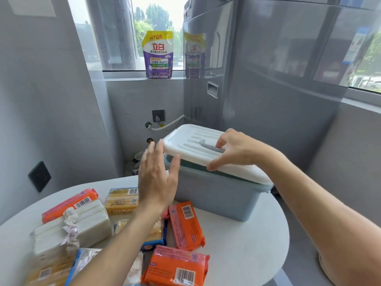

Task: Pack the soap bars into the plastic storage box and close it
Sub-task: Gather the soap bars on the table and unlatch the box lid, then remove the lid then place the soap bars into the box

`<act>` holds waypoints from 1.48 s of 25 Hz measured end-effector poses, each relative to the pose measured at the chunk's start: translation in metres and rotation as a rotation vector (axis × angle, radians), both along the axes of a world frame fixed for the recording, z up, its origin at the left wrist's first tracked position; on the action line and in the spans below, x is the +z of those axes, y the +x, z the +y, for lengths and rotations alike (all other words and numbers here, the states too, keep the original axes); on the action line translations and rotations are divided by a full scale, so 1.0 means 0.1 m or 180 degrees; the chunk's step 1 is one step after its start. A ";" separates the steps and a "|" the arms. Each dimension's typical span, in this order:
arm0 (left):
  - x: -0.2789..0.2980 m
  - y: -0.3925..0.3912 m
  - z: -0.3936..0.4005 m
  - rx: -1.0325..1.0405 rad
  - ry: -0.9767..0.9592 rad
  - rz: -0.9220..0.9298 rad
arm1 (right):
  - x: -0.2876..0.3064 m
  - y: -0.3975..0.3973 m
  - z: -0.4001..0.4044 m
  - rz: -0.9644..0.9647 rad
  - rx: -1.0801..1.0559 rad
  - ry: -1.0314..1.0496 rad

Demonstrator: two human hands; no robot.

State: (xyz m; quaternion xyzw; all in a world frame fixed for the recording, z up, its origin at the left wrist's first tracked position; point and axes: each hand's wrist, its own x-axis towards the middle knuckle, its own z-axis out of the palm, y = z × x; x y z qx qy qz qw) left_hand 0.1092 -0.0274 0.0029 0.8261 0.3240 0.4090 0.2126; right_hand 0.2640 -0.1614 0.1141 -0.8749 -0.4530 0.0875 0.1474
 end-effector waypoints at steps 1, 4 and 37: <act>0.04 -0.01 -0.01 0.0032 0.0182 -0.0179 | 0.05 0.04 -0.05 0.0177 -0.0058 0.0292; 0.04 0.01 -0.13 -0.0729 0.1062 0.0129 | 0.11 0.12 -0.24 0.0644 -0.0357 0.1324; 0.44 -0.01 0.45 0.0106 0.1815 0.0649 | -1.48 0.28 -0.31 0.0009 -0.0253 -0.0571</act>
